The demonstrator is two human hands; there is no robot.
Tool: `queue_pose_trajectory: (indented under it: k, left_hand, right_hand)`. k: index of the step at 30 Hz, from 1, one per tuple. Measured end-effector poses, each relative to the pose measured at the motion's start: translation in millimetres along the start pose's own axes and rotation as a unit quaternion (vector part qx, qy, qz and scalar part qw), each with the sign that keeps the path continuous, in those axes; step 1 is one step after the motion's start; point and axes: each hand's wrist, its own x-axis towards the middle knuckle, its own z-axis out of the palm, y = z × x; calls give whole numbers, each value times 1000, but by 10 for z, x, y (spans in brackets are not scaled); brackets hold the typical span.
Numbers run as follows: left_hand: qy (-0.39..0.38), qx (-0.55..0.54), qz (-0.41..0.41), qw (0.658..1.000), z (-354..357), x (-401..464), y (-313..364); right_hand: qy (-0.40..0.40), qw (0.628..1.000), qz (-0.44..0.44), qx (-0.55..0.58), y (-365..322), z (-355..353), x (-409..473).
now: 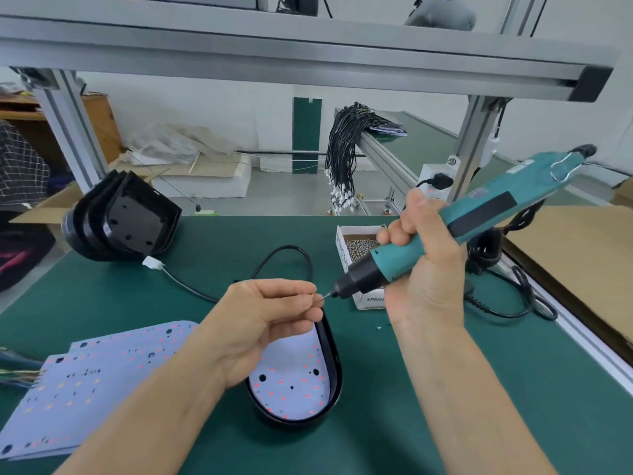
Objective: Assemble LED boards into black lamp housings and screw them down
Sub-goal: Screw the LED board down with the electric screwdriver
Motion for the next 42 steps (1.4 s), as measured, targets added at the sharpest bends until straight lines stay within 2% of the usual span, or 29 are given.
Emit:
queue_pose_trajectory:
  k: [9,26,31,42]
  left_hand:
    - [-11,-125,-56,990,-69,-15,-25]
    - [-26,-177,-92,980,26,-3,-99]
    - [-9,-241,-103,965,45,-6,-100]
    - [0,-265,-97,959,68,-38,-96]
  right_hand:
    - [-3,1000,-21,6,-9,119,-10]
    - [-1,1000,-23,4,13,123,27]
    - [-3,999,-30,9,13,123,26]
    - [4,1000,-26,12,27,138,21]
